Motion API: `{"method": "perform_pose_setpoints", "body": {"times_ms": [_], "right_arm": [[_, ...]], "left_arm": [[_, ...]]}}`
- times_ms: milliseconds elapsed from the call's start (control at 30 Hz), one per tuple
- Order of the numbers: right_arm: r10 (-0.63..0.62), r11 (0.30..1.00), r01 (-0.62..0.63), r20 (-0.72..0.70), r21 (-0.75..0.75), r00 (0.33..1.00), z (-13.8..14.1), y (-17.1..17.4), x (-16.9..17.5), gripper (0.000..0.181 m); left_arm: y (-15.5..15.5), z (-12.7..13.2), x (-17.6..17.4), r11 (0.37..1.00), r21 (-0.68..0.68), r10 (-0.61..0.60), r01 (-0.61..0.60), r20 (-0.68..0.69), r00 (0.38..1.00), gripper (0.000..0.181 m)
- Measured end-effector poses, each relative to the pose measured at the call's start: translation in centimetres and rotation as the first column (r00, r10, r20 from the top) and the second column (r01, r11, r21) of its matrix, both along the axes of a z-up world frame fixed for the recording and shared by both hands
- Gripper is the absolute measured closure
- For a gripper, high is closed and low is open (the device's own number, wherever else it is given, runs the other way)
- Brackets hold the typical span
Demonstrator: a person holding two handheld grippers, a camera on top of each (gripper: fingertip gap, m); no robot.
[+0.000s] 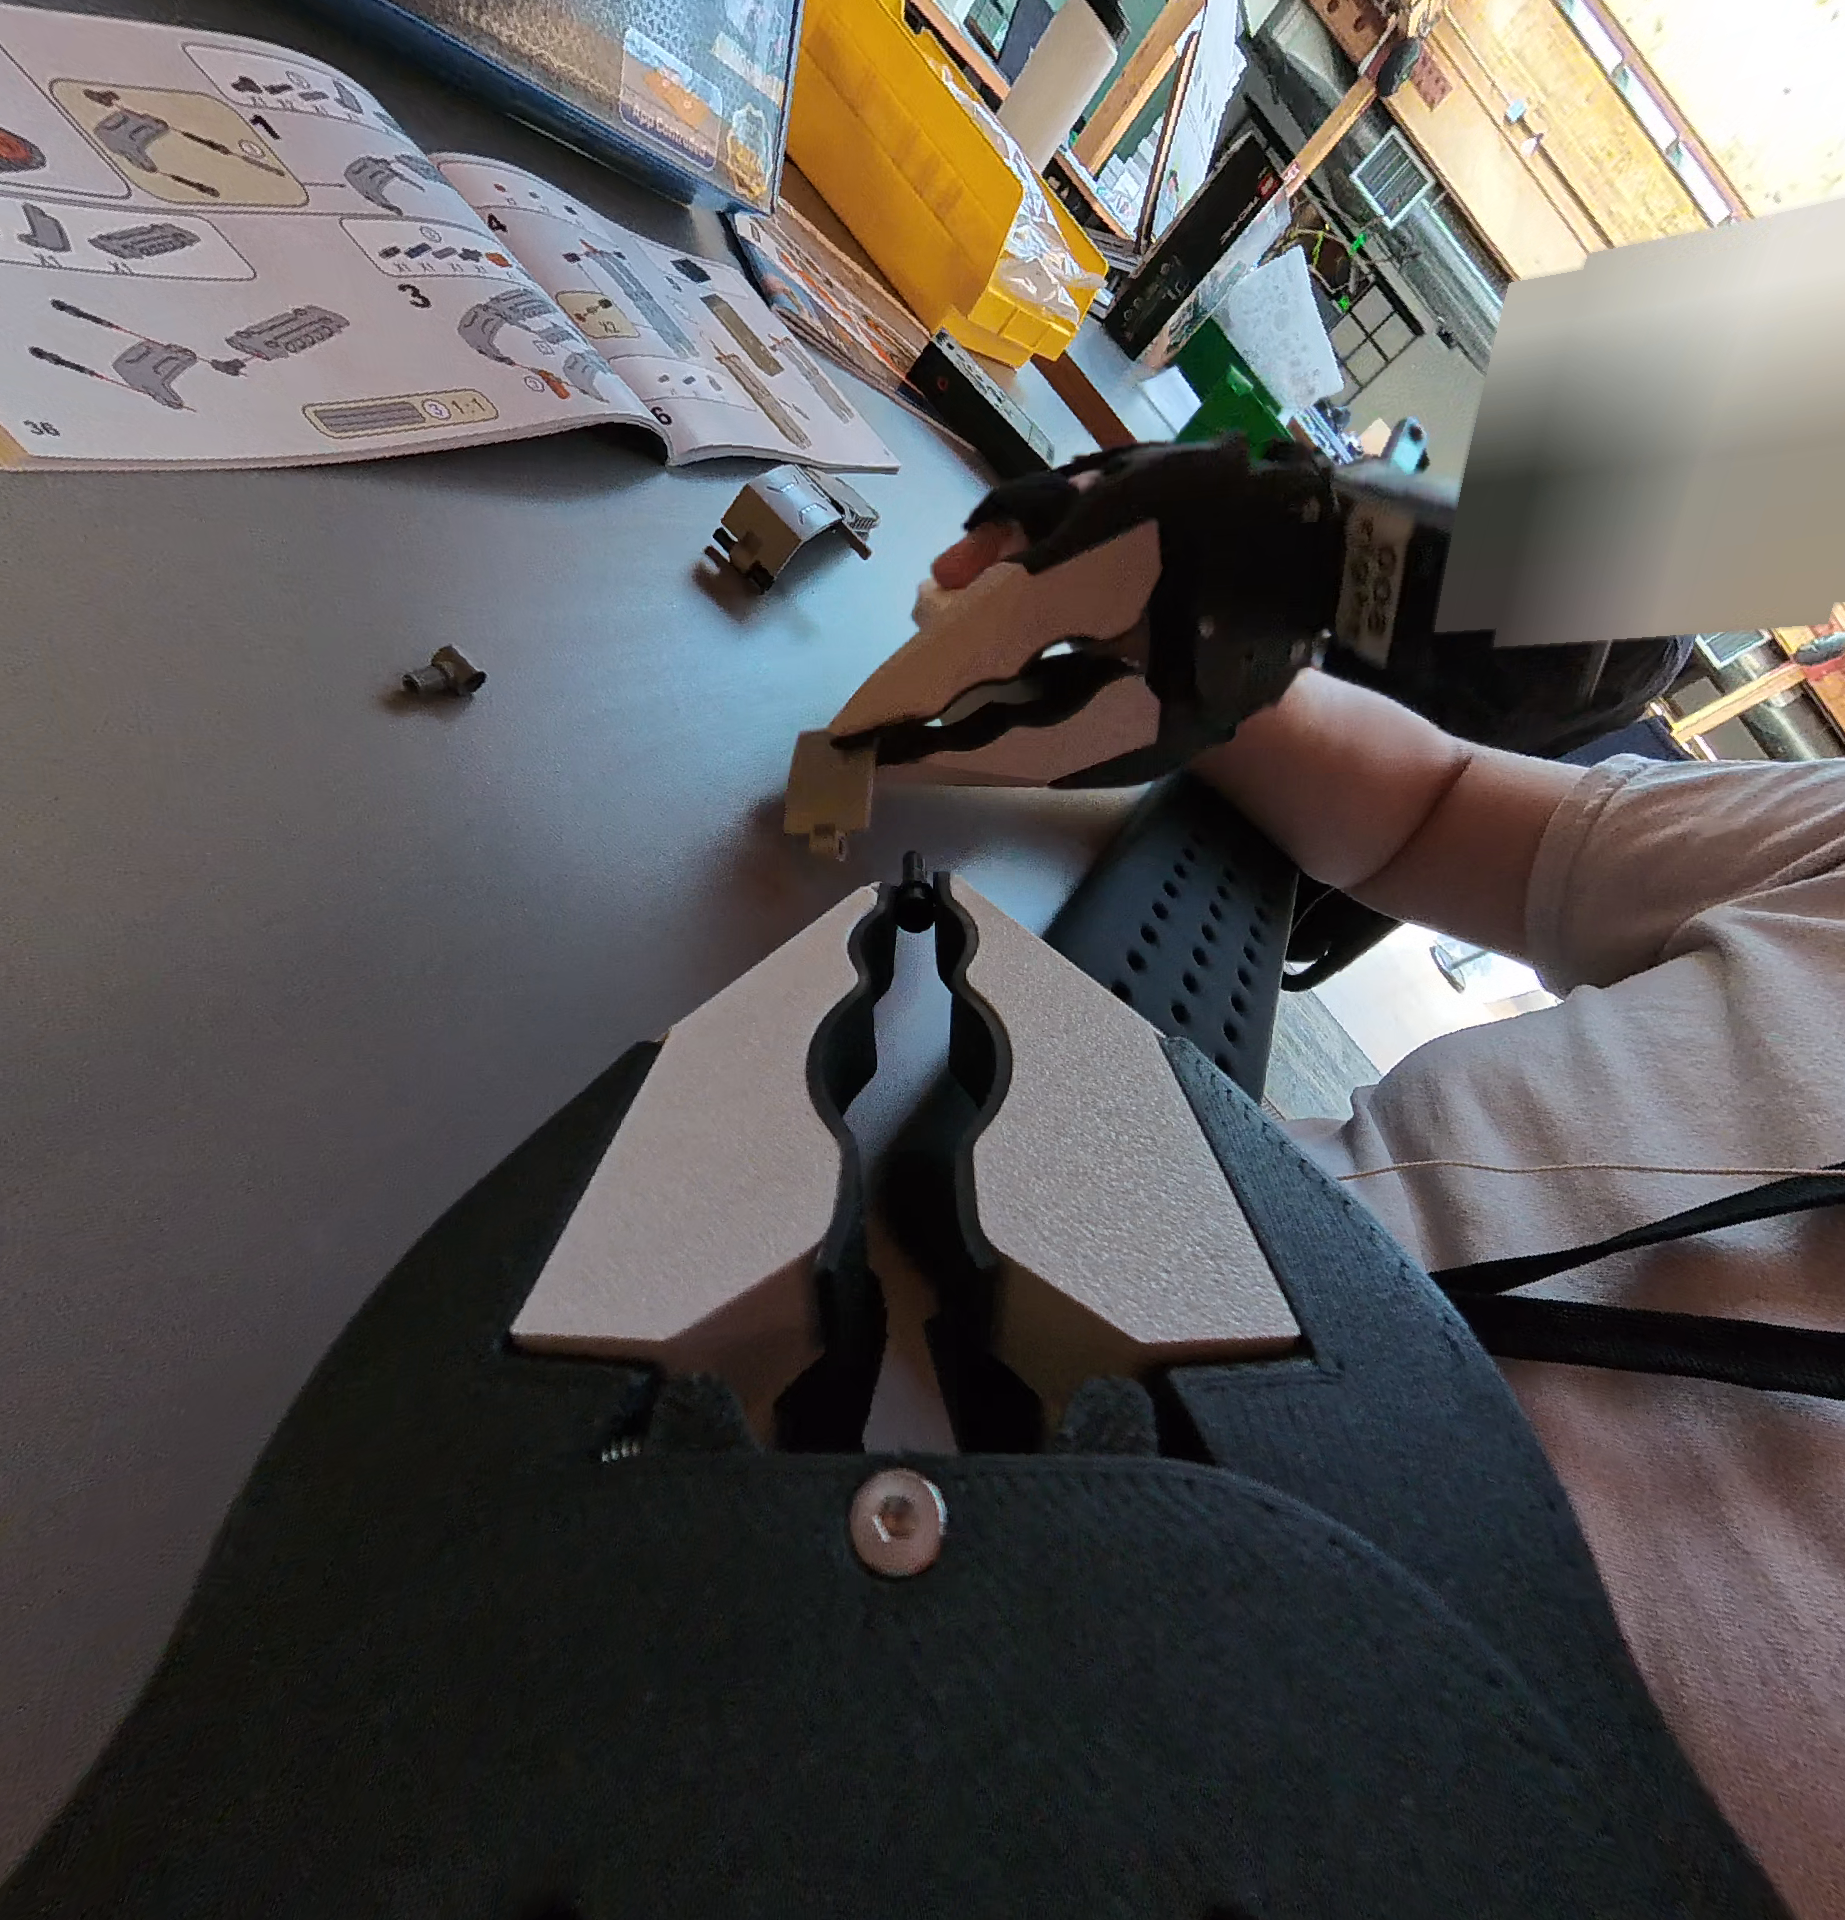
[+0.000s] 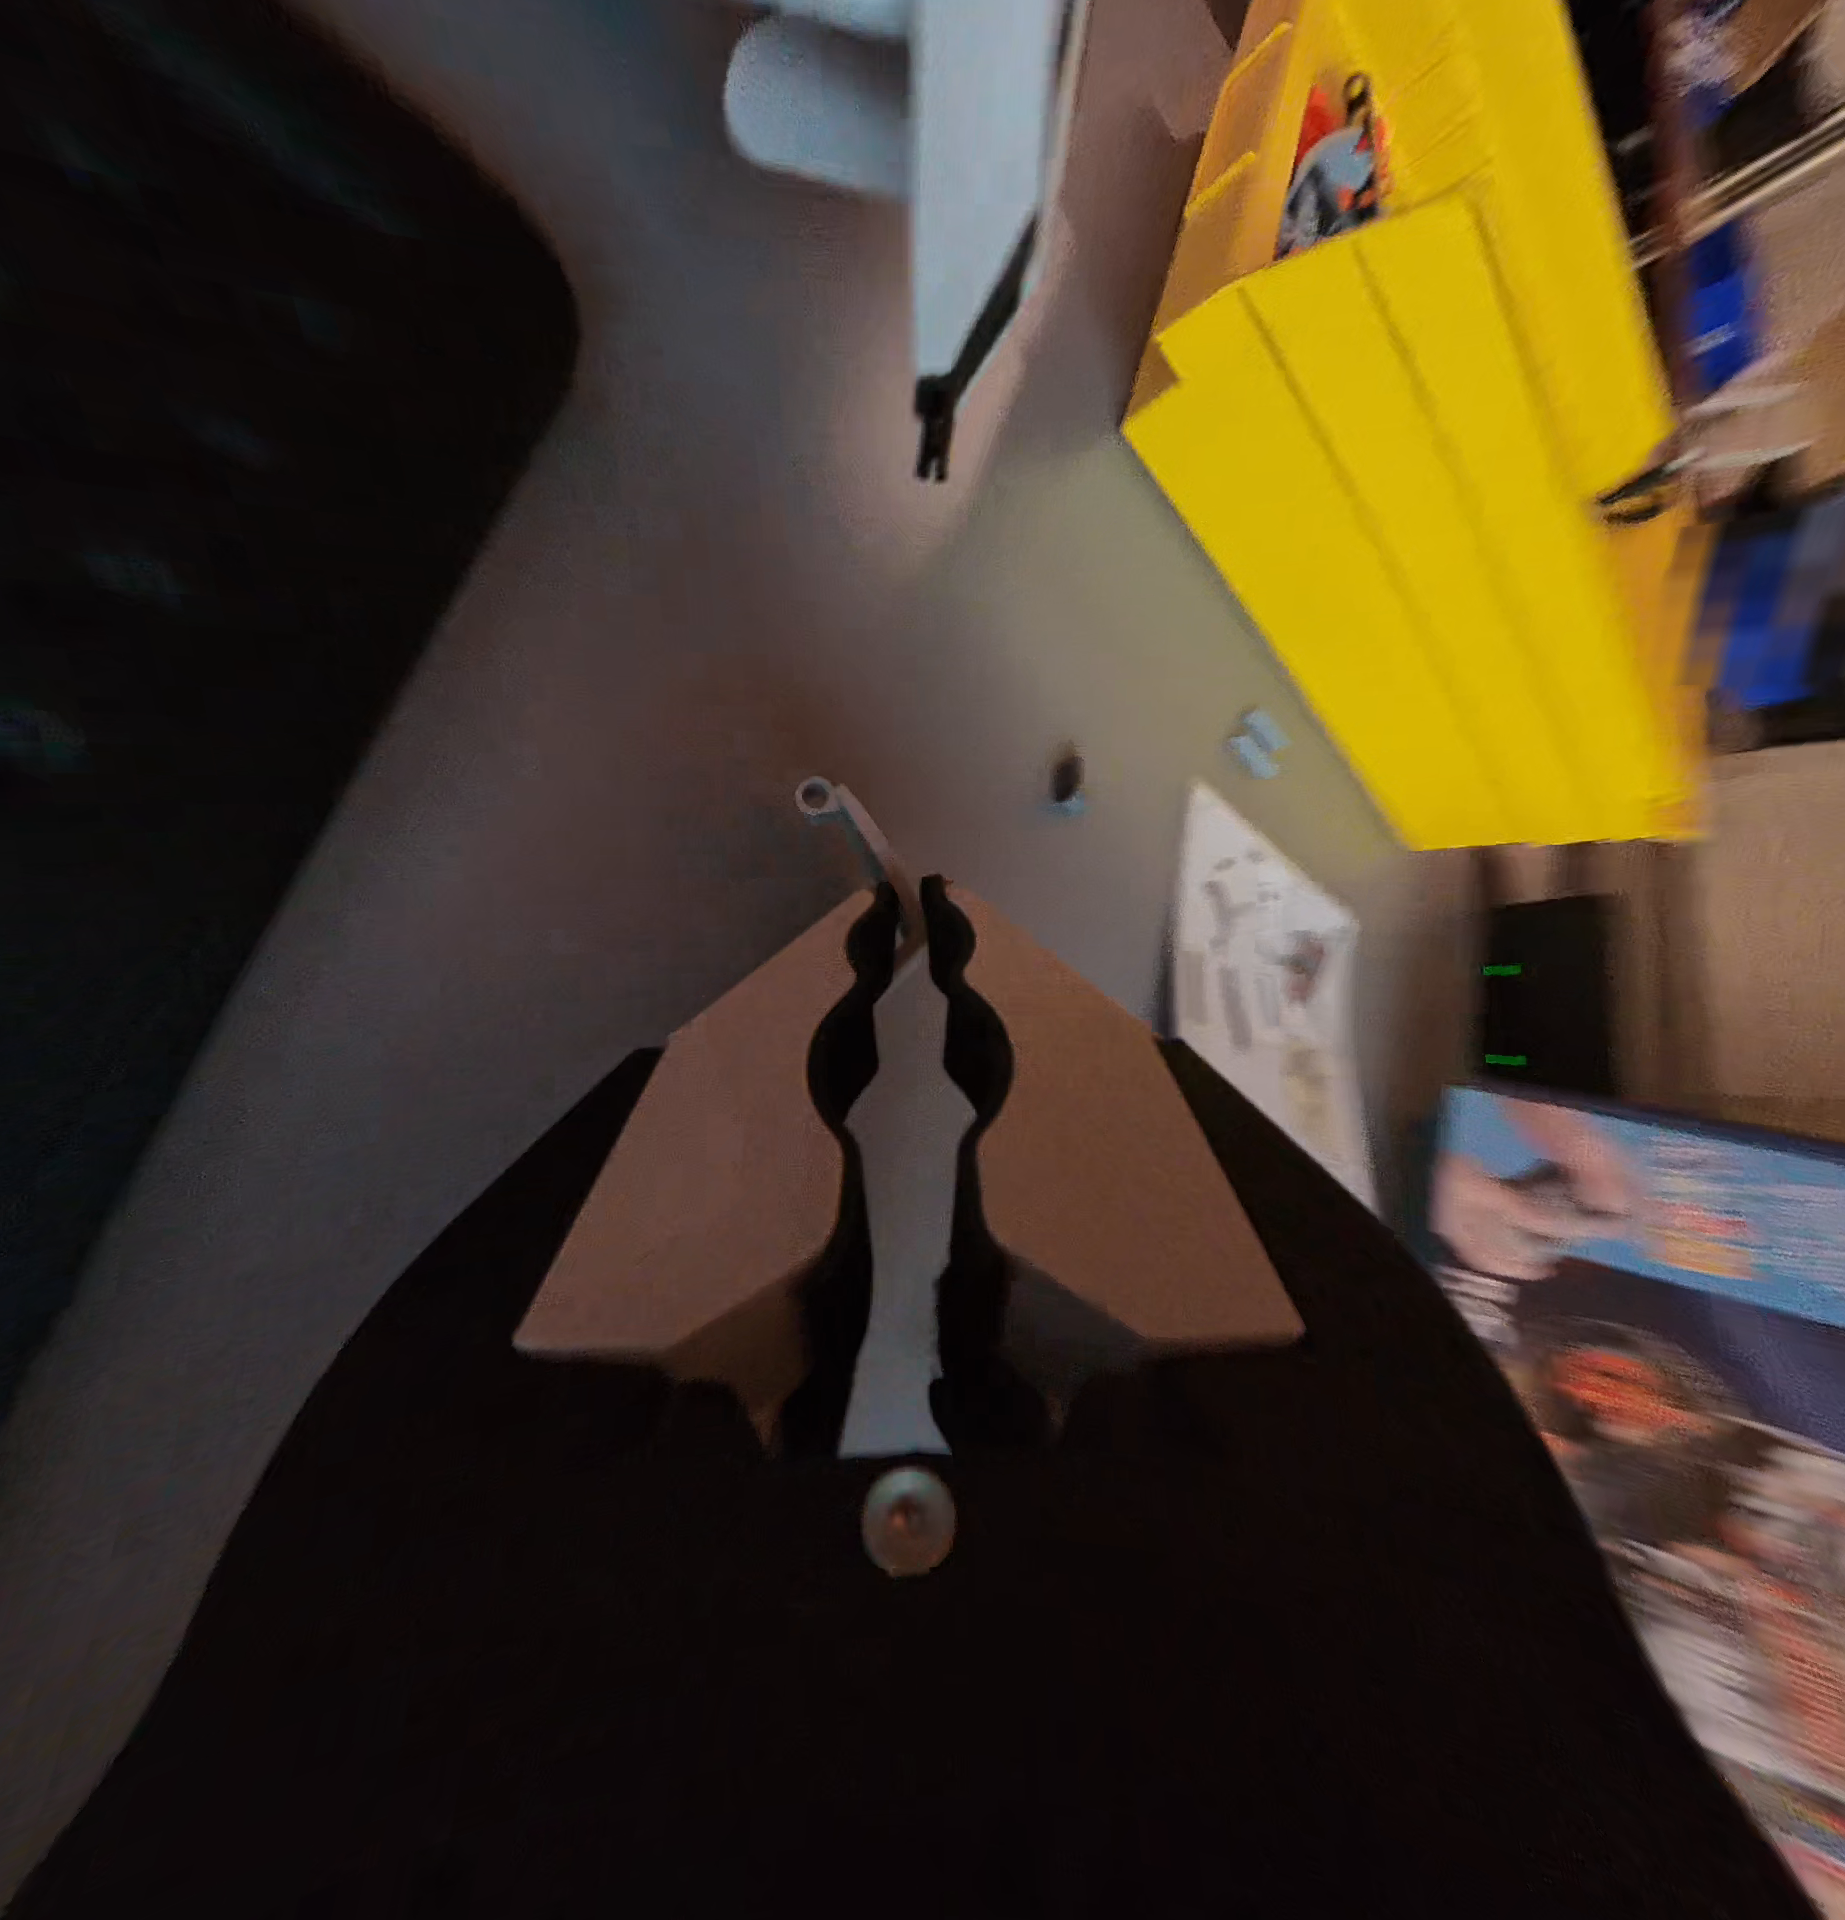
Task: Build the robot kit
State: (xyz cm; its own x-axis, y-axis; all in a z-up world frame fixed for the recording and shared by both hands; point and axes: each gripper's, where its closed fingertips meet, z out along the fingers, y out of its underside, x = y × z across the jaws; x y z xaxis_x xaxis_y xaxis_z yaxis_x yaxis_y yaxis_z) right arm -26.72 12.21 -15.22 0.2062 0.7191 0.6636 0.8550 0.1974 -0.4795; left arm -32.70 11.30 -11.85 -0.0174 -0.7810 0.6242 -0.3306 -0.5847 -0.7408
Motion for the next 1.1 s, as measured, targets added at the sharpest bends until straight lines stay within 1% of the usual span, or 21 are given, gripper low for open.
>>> {"method": "perform_pose_setpoints", "body": {"times_ms": [33, 67, 133, 233, 333, 433, 500, 667, 867, 933, 1000, 1100], "right_arm": [[-0.011, 0.994, 0.0, 0.096, 0.109, 0.995, 0.0, 0.3, 0.3, 0.177], [-0.02, 0.984, -0.011, 0.168, 0.18, 0.986, -0.3, 0.5, 0.4, 0.177], [-0.052, 0.967, -0.012, 0.244, 0.253, 0.968, -0.8, 1.0, 0.6, 0.177], [-0.062, 0.96, -0.014, 0.261, 0.278, 0.963, -0.7, 1.1, 0.8, 0.177], [-0.055, 0.961, -0.016, 0.248, 0.275, 0.967, -0.7, 0.4, 0.8, 0.177], [-0.053, 0.951, -0.032, 0.265, 0.307, 0.963, -0.7, -0.2, 0.9, 0.176], [-0.048, 0.955, -0.028, 0.248, 0.295, 0.967, -1.0, -0.6, 0.9, 0.169], [-0.032, 0.955, -0.037, 0.226, 0.295, 0.974, -0.8, -2.0, 1.0, 0.172], [-0.005, 0.966, -0.043, 0.184, 0.257, 0.983, -0.7, -3.3, 0.8, 0.169], [0.018, 0.978, -0.049, 0.148, 0.205, 0.989, -0.8, -3.7, 0.4, 0.163], [0.014, 0.992, -0.025, 0.084, 0.126, 0.996, -0.8, -3.7, 0.3, 0.154], [0.03, 0.999, -0.03, -0.005, -0.027, 1.0, -0.2, -3.8, 0.2, 0.151]], "left_arm": [[0.0, 0.0, -0.1, 1.0, 0.0, 0.002, -0.002, 0.0, 1.0, 0.176], [0.1, 0.0, -0.2, 1.0, -0.001, 0.004, -0.004, -0.001, 1.0, 0.176], [0.1, 0.0, -0.3, 1.0, -0.005, 0.007, -0.007, 0.003, 1.0, 0.176], [0.1, 0.2, -0.4, 1.0, -0.004, 0.007, -0.007, 0.011, 1.0, 0.176], [0.0, 0.1, -0.6, 1.0, -0.003, 0.009, -0.009, 0.011, 1.0, 0.176], [0.1, 0.1, -0.9, 1.0, -0.015, 0.013, -0.012, 0.017, 1.0, 0.176], [0.1, 0.2, -1.1, 1.0, -0.018, 0.015, -0.015, 0.019, 1.0, 0.176], [0.1, 0.4, -1.4, 1.0, -0.019, 0.02, -0.02, 0.024, 1.0, 0.176], [0.0, 0.4, -1.3, 1.0, -0.02, 0.021, -0.02, 0.022, 1.0, 0.176], [-0.1, 0.4, -1.2, 1.0, -0.02, 0.017, -0.017, 0.017, 1.0, 0.176], [-0.2, 0.5, -1.2, 1.0, -0.017, 0.016, -0.016, 0.013, 1.0, 0.176], [-0.2, 0.6, -1.2, 1.0, -0.018, 0.02, -0.02, 0.012, 1.0, 0.176]]}}
